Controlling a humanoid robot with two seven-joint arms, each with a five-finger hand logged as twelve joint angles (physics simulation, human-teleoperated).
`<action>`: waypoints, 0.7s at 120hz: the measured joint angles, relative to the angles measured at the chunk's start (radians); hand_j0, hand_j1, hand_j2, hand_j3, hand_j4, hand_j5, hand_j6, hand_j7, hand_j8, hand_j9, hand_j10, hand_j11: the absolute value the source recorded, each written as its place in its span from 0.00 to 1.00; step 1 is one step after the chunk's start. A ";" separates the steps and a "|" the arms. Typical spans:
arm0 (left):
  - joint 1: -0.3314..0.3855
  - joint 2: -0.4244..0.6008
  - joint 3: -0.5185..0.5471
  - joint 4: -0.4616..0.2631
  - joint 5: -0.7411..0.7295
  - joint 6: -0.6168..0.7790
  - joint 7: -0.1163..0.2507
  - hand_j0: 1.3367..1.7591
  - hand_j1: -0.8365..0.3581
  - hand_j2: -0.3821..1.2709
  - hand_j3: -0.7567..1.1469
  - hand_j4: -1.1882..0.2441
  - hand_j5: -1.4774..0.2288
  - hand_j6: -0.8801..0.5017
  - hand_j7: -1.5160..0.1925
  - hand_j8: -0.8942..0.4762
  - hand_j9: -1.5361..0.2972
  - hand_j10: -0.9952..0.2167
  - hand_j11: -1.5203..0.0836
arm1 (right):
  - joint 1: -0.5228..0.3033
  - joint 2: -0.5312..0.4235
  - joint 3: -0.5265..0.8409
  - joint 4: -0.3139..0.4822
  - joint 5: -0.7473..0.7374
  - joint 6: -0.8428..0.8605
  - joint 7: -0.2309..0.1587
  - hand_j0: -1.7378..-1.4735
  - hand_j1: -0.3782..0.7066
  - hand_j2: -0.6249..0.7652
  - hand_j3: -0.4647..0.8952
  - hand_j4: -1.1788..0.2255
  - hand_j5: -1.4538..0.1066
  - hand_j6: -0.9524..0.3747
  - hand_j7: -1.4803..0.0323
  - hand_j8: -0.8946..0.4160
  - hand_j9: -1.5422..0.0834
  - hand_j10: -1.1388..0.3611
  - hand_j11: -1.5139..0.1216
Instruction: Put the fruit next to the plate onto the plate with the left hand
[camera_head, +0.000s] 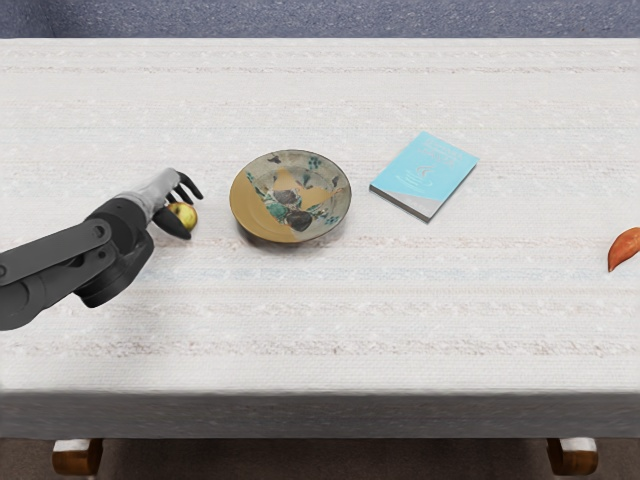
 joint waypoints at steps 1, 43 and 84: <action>0.001 0.000 0.000 0.000 0.000 0.000 0.000 0.76 0.50 0.29 0.40 0.47 0.47 0.26 0.49 0.28 0.47 0.39 0.52 | 0.000 0.000 0.000 0.000 0.000 0.000 0.000 0.30 0.03 0.45 0.34 0.84 0.93 0.72 0.98 0.68 0.95 0.76 0.93; 0.001 0.001 0.000 -0.001 -0.004 0.002 0.000 0.74 0.50 0.42 0.40 0.30 0.27 0.27 0.30 0.32 0.28 0.28 0.31 | 0.000 0.000 0.000 -0.001 0.001 0.000 0.000 0.30 0.03 0.45 0.34 0.84 0.93 0.72 0.98 0.68 0.95 0.76 0.93; -0.011 0.066 -0.013 -0.118 -0.022 0.008 -0.001 0.75 0.42 0.58 0.40 0.26 0.16 0.32 0.23 0.36 0.22 0.31 0.23 | 0.006 0.000 0.002 -0.001 0.001 0.000 0.000 0.30 0.03 0.45 0.34 0.84 0.93 0.72 0.98 0.68 0.95 0.76 0.93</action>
